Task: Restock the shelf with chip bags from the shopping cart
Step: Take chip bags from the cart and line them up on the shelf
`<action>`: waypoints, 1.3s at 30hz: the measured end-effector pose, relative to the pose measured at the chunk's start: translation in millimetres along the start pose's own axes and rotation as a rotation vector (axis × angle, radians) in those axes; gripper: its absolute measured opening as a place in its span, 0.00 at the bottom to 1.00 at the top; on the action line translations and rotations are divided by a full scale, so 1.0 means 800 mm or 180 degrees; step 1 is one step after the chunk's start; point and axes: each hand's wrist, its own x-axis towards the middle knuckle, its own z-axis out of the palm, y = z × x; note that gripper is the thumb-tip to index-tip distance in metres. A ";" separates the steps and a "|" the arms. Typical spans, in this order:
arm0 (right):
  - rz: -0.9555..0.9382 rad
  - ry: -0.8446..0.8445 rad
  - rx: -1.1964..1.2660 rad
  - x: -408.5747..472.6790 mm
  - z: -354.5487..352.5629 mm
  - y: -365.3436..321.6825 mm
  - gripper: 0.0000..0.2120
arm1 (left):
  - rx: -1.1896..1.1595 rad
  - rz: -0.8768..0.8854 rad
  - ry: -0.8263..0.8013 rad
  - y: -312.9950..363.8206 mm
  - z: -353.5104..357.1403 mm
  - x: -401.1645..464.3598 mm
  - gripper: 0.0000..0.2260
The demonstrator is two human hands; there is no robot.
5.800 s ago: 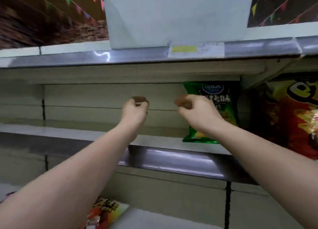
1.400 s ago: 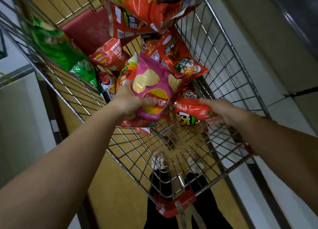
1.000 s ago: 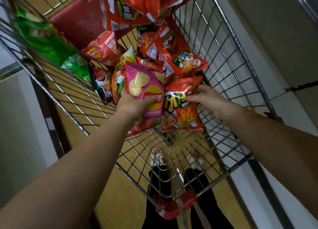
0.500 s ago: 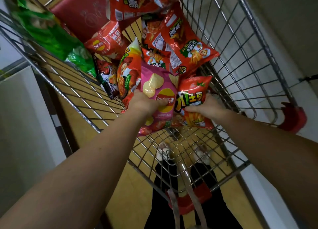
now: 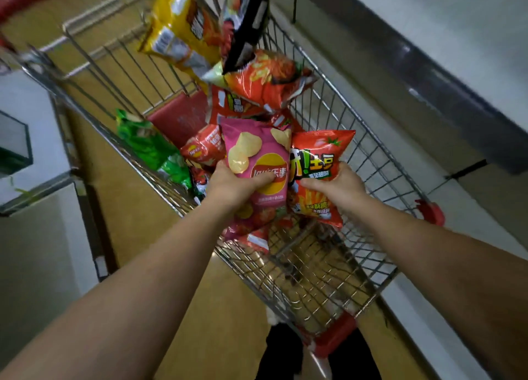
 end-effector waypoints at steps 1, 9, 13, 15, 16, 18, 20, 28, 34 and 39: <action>-0.0083 0.0059 0.0010 -0.006 -0.005 -0.011 0.33 | 0.0015 0.0139 0.0023 0.012 -0.008 -0.007 0.40; -0.0821 0.0311 0.0256 -0.064 -0.059 -0.131 0.25 | -0.0435 0.0877 0.0157 0.113 -0.070 -0.082 0.38; -0.1230 0.0470 0.0238 -0.102 -0.091 -0.187 0.35 | -0.0801 0.1300 0.0199 0.160 -0.093 -0.133 0.28; -0.1456 0.0568 0.0216 -0.122 -0.109 -0.210 0.32 | -0.0890 0.1488 0.0307 0.179 -0.104 -0.159 0.32; -0.1539 0.0616 0.0213 -0.135 -0.118 -0.221 0.31 | -0.0917 0.1546 0.0371 0.188 -0.110 -0.174 0.33; -0.1695 0.0708 0.0236 -0.160 -0.136 -0.241 0.34 | -0.0969 0.1679 0.0435 0.201 -0.120 -0.202 0.33; -0.1863 0.0811 0.0282 -0.183 -0.154 -0.257 0.34 | -0.0983 0.1869 0.0479 0.212 -0.128 -0.230 0.33; -0.2272 0.1328 0.0311 -0.282 -0.215 -0.301 0.29 | -0.1077 0.2535 0.0285 0.256 -0.150 -0.316 0.14; -0.2384 0.1940 0.0424 -0.352 -0.252 -0.317 0.28 | -0.1040 0.2914 -0.0224 0.301 -0.153 -0.346 0.12; -0.2372 0.2459 0.0696 -0.409 -0.265 -0.325 0.26 | -0.0929 0.3101 -0.0808 0.338 -0.157 -0.365 0.20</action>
